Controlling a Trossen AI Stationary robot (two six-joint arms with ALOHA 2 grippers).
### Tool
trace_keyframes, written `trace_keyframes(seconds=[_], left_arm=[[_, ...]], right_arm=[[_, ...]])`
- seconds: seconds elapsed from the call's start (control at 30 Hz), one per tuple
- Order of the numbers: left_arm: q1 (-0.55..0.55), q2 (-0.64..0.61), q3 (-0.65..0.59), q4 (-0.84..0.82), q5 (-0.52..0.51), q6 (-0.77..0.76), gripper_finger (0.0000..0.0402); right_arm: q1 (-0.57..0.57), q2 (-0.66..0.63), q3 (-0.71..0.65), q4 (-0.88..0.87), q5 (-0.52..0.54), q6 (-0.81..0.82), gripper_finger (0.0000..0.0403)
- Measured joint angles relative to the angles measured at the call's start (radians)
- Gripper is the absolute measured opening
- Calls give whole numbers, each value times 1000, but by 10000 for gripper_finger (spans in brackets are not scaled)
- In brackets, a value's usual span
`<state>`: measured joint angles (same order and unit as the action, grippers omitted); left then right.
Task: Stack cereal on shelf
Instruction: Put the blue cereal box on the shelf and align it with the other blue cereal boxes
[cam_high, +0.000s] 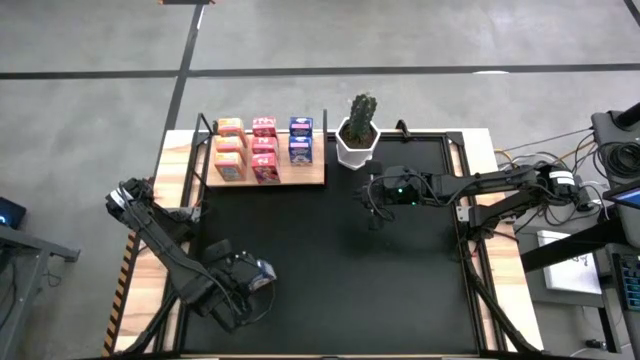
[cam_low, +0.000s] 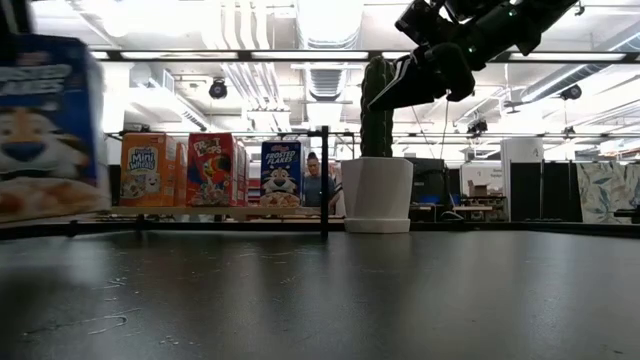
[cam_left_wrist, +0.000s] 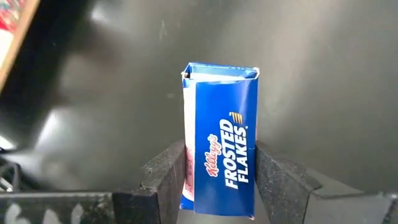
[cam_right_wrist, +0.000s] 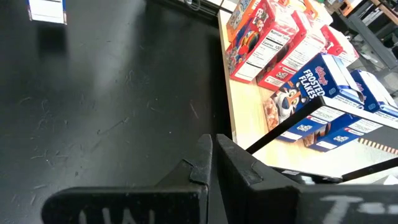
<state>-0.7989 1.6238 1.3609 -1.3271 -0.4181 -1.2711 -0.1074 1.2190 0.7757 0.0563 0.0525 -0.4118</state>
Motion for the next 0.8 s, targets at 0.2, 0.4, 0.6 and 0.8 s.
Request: trace_keyframes(seconds=[0.2,0.4,0.6,0.8], left_arm=[[85,0,5,2,-80,132,162],[225,-2,69,6,-120,410,162],[360,-2,169,9,-172,772,162],[523,-3,245,80,-178,1134,162]], right_arm=[[0,0,0,0,0,0,11],[0,0,0,0,0,0,11],[0,0,0,-1,0,0,11],[0,0,0,-1,0,-7,11]])
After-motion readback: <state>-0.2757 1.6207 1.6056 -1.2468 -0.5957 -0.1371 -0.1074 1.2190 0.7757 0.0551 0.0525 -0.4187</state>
